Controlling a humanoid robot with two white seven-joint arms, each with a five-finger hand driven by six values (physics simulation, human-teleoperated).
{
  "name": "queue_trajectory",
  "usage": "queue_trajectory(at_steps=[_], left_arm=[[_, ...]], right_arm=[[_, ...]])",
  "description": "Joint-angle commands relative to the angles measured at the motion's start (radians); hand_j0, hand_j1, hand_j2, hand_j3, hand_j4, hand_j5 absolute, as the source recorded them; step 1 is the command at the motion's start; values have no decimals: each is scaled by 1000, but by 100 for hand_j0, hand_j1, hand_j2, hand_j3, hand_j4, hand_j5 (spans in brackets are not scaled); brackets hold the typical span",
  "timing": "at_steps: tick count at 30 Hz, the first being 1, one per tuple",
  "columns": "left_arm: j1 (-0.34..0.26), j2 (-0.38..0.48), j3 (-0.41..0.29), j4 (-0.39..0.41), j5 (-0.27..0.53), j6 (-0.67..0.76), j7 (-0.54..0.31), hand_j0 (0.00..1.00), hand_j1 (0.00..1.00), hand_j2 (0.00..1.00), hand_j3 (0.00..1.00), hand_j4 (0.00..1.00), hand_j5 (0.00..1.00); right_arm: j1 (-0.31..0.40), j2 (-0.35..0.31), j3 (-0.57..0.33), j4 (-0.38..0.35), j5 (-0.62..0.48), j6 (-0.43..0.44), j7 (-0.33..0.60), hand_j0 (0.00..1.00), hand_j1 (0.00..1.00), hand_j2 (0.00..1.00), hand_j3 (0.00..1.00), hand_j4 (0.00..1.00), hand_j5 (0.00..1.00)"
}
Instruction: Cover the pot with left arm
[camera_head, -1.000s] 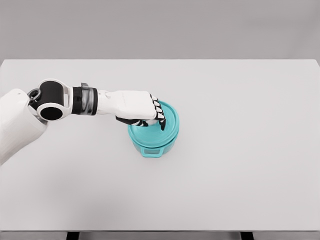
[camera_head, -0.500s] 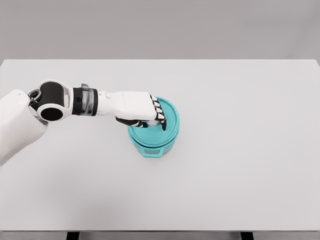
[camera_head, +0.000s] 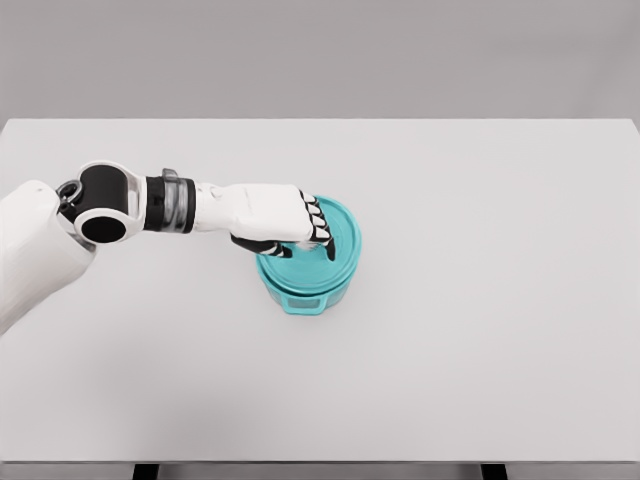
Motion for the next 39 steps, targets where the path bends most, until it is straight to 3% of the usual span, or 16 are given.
queue_trajectory(at_steps=[1, 39], left_arm=[[0, 0, 1, 0, 6, 3, 0, 72, 72, 72, 72, 72, 72], [6, 8, 11, -9, 12, 3, 0, 80, 80, 80, 80, 80, 80]], right_arm=[[0, 0, 0, 0, 0, 0, 0, 100, 100, 100, 100, 100, 100], [0, 0, 0, 0, 0, 0, 0, 100, 100, 100, 100, 100, 100]])
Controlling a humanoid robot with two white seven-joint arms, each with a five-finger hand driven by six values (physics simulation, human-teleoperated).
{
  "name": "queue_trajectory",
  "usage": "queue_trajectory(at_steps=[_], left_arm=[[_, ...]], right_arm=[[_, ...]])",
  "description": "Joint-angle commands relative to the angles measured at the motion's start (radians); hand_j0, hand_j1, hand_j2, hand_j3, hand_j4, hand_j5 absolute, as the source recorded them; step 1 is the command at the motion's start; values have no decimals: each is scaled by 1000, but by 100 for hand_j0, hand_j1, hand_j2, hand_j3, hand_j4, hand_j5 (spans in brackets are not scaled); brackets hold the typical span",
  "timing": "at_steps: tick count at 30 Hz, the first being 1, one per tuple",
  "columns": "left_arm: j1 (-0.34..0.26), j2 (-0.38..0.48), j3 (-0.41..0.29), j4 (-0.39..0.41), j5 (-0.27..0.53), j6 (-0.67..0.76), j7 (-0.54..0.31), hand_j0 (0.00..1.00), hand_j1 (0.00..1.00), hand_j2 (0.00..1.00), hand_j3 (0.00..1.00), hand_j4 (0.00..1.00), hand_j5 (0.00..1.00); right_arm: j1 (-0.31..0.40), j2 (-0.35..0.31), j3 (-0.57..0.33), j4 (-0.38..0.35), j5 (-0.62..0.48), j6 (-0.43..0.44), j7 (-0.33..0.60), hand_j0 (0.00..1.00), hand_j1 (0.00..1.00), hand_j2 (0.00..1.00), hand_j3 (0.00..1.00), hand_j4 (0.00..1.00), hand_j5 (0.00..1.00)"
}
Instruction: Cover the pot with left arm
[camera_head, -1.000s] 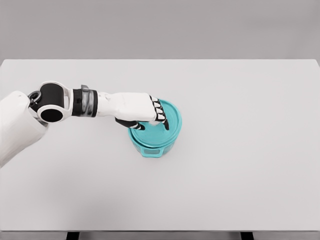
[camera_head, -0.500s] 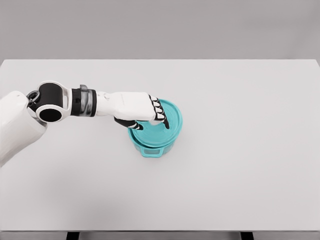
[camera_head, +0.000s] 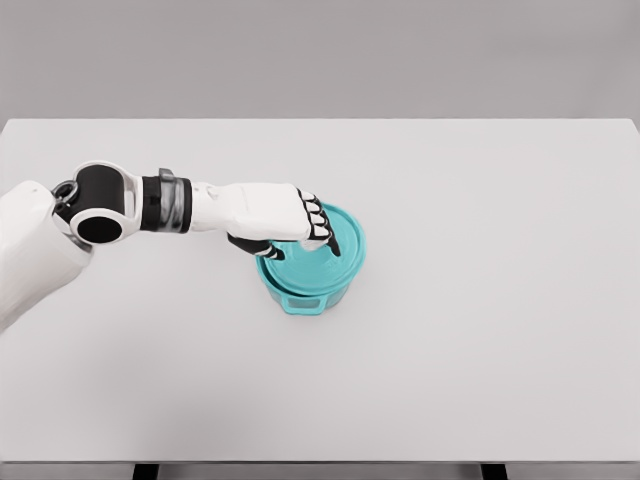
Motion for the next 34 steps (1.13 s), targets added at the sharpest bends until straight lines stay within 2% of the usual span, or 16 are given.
queue_trajectory(at_steps=[1, 10, 14, 17, 18, 19, 20, 22, 24, 25, 29, 34], left_arm=[[0, 1, 1, -2, 4, 3, 0, 81, 81, 81, 81, 81, 81], [-3, -4, 4, -5, 4, 3, 0, 84, 84, 84, 84, 84, 84], [-3, 0, 33, -38, 4, 3, 0, 88, 88, 88, 88, 88, 88], [12, 10, 104, -69, 2, 3, 0, 100, 100, 100, 100, 100, 100], [20, 23, 146, -71, 10, 3, 0, 100, 100, 100, 100, 100, 100], [32, 99, 197, -112, 24, 3, 0, 100, 100, 100, 100, 100, 100], [57, 166, 261, -137, 79, 3, 0, 100, 100, 100, 100, 100, 100], [165, 304, 433, -135, 182, 3, 0, 100, 100, 100, 100, 100, 100], [314, 364, 605, -124, 223, 3, 0, 100, 100, 100, 100, 100, 100], [344, 363, 627, -111, 219, 3, 0, 100, 100, 100, 100, 100, 100], [351, 352, 628, -78, 212, 3, 0, 100, 100, 100, 100, 100, 100], [371, 349, 627, -77, 206, 3, 0, 100, 100, 100, 100, 100, 100]], right_arm=[[0, 0, 0, 0, 0, 0, 0, 100, 100, 100, 100, 100, 100], [0, 0, 0, 0, 0, 0, 0, 100, 100, 100, 100, 100, 100], [0, 0, 0, 0, 0, 0, 0, 100, 100, 100, 100, 100, 100], [0, 0, 0, 0, 0, 0, 0, 100, 100, 100, 100, 100, 100], [0, 0, 0, 0, -1, 0, 0, 100, 100, 100, 100, 100, 100], [0, 0, 0, -1, 0, 0, 0, 100, 100, 100, 100, 100, 100], [0, 0, 0, 0, 0, 0, 0, 100, 100, 100, 100, 100, 100], [0, 0, 0, 0, 0, 0, 0, 100, 100, 100, 100, 100, 100], [0, 0, 0, 0, 0, 0, 0, 100, 100, 100, 100, 100, 100], [0, 0, 0, 0, 0, 0, 0, 100, 100, 100, 100, 100, 100], [0, 0, 0, 0, 0, 0, 0, 100, 100, 100, 100, 100, 100], [0, 0, 0, 0, 0, 0, 0, 100, 100, 100, 100, 100, 100]])
